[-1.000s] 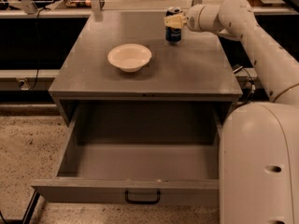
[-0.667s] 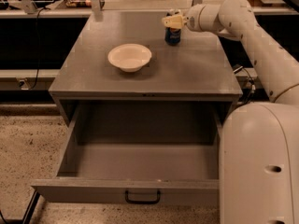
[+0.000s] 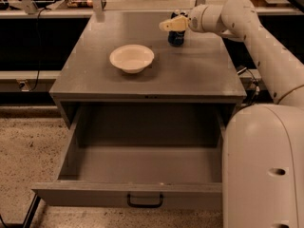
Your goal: Pick pepsi can from top drawer and place on counter
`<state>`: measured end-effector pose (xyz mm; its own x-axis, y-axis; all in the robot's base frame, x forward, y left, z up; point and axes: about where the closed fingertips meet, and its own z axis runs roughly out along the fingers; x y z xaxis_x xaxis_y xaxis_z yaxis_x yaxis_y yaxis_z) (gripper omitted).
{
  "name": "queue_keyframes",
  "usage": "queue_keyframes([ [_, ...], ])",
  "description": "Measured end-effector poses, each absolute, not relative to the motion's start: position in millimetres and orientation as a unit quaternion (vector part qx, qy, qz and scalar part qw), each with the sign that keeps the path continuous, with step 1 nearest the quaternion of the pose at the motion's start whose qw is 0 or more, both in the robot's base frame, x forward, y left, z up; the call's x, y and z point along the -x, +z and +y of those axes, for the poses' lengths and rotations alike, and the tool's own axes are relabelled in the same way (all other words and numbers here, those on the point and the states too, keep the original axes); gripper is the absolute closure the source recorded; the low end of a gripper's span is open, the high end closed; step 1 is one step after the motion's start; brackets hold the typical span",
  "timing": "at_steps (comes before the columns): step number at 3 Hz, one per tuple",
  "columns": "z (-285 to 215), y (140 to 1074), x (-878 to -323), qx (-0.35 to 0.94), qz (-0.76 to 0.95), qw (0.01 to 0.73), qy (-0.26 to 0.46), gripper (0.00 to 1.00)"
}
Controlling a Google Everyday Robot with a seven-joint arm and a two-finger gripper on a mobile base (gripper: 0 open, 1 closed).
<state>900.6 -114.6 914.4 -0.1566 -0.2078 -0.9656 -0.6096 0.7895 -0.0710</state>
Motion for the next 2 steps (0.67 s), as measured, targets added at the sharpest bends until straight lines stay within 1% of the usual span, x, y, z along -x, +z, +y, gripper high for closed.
queue_keyframes([
  [1,-113,922,-890,0.305,0.735,0.586,0.154,0.00],
  [2,-130,942,-859,0.349,0.720,0.587,0.124,0.00],
])
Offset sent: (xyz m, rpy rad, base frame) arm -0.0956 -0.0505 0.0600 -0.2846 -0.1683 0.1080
